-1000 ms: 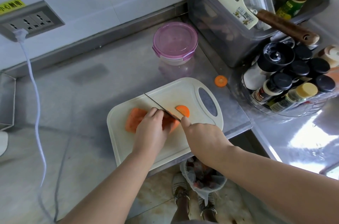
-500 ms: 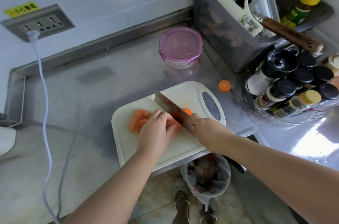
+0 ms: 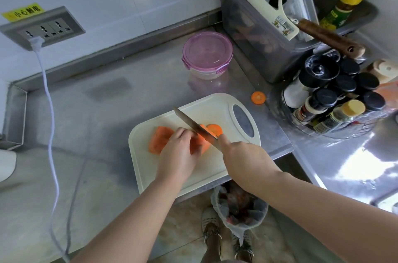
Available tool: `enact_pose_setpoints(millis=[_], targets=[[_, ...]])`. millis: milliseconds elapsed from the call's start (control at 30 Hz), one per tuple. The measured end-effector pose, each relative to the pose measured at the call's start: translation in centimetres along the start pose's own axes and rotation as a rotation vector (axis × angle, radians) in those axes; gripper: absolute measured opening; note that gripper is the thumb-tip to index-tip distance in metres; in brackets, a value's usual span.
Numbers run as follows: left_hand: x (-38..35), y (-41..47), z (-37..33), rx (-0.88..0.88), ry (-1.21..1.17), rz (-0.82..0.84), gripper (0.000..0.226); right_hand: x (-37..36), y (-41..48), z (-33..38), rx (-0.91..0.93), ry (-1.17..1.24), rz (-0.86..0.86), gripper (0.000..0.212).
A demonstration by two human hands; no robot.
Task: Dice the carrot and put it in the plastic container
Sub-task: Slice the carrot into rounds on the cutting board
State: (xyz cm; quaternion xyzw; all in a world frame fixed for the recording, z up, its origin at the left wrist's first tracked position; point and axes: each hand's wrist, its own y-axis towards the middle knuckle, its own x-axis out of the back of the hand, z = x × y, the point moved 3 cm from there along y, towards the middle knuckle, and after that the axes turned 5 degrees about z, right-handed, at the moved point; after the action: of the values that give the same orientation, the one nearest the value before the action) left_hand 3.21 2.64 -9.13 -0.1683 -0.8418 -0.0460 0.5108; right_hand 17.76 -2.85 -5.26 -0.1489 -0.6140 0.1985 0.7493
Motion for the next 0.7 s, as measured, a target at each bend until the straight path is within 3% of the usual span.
enact_pose_setpoints(millis=[100, 300, 700], targets=[[-0.1, 0.1, 0.1, 0.011, 0.011, 0.004, 0.020, 0.1, 0.0, 0.3, 0.010, -0.017, 0.022, 0.059], [0.0, 0.0, 0.0, -0.001, 0.006, -0.014, 0.022, -0.1, 0.3, 0.3, 0.007, 0.007, 0.048, 0.054], [-0.2, 0.2, 0.1, 0.014, 0.016, 0.003, 0.031, -0.7, 1.4, 0.3, 0.052, -0.033, 0.117, 0.065]])
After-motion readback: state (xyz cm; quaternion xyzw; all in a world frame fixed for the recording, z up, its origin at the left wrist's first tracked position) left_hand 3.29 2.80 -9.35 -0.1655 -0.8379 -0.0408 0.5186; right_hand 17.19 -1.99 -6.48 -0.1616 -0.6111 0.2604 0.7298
